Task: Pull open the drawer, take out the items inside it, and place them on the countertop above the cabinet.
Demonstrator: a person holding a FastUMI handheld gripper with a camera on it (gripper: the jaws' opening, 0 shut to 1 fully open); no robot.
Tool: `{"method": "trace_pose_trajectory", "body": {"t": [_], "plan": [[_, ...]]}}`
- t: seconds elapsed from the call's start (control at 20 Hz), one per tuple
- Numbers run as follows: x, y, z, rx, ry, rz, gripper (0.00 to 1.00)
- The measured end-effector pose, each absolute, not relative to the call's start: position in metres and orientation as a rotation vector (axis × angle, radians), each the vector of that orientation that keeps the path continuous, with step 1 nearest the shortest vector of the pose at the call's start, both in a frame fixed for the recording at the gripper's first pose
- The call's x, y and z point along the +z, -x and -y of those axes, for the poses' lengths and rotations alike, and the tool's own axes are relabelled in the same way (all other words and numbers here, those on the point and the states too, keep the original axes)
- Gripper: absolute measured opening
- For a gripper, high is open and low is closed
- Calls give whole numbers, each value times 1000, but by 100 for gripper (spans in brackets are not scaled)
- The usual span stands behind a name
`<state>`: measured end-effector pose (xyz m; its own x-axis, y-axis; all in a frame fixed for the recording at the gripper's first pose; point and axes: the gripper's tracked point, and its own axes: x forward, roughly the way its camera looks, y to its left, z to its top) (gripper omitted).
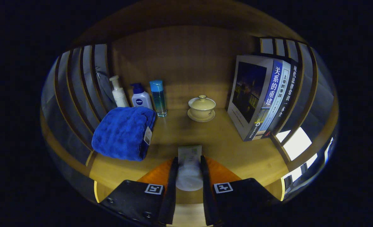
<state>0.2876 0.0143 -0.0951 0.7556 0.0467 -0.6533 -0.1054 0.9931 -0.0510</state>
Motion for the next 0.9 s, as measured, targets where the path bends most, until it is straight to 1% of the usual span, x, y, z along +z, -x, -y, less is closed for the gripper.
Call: {"method": "trace_pose_trajectory", "body": {"t": [0.2, 0.35, 0.6, 0.65, 0.9], "plan": [[-109, -278, -10, 55, 70, -746, 50], [-104, -280, -2, 36, 71, -709, 54], [-71, -256, 3, 61, 99, -599, 98], [-63, -246, 3, 69, 116, -571, 97], [-21, -188, -5, 111, 131, -384, 98]]}}
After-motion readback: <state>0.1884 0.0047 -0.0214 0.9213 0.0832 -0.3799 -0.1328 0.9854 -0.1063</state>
